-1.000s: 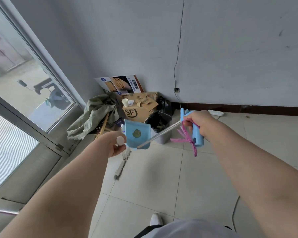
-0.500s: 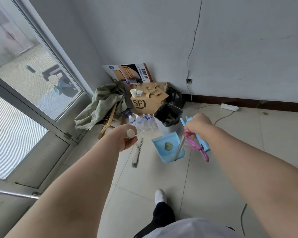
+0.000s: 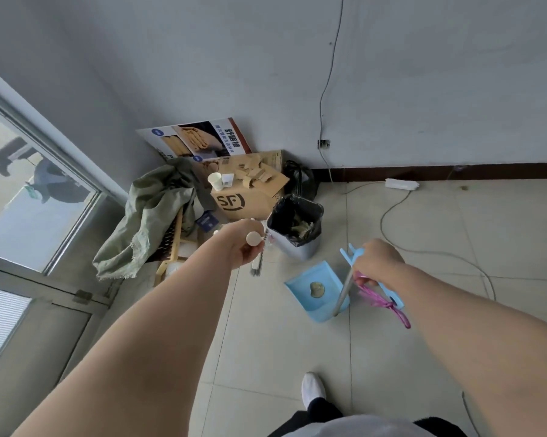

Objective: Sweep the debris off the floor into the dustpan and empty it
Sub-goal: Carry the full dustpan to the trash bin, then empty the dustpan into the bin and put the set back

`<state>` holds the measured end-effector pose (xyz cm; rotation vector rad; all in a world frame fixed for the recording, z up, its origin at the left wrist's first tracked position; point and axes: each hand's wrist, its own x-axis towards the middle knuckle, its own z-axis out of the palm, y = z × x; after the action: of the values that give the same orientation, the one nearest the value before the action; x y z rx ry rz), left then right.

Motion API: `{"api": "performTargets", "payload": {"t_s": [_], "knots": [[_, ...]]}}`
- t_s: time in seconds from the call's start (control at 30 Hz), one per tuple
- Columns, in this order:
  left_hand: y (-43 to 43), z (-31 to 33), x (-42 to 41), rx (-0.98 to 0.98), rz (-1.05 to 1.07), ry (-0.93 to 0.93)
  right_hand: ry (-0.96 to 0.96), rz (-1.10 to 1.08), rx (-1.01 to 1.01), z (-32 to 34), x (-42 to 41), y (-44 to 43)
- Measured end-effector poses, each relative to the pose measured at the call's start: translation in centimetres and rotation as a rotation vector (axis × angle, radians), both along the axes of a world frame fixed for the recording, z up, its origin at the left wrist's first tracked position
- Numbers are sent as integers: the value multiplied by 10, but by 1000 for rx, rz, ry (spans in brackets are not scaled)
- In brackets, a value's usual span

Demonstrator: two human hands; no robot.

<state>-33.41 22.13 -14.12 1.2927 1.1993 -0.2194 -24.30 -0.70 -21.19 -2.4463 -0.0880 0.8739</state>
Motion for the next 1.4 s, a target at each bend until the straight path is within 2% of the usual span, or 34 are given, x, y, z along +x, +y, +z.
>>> {"api": "performTargets", "payload": {"t_s": [0.13, 0.37, 0.63, 0.83, 1.07, 1.4], "knots": [[20, -12, 22, -70, -48, 18, 17, -65, -32, -8, 11, 0], [6, -23, 48, -95, -103, 29, 28, -149, -45, -13, 35, -17], [-39, -25, 82, -156, -58, -1, 15, -137, -63, -15, 75, -50], [-83, -20, 125, -276, 111, -129, -18, -67, -107, -14, 109, -77], [-114, -21, 163, -242, 77, -114, -114, -3, -163, -20, 146, -94], [-120, -28, 194, -217, 147, -185, -119, -4, -131, -22, 167, -98]]}}
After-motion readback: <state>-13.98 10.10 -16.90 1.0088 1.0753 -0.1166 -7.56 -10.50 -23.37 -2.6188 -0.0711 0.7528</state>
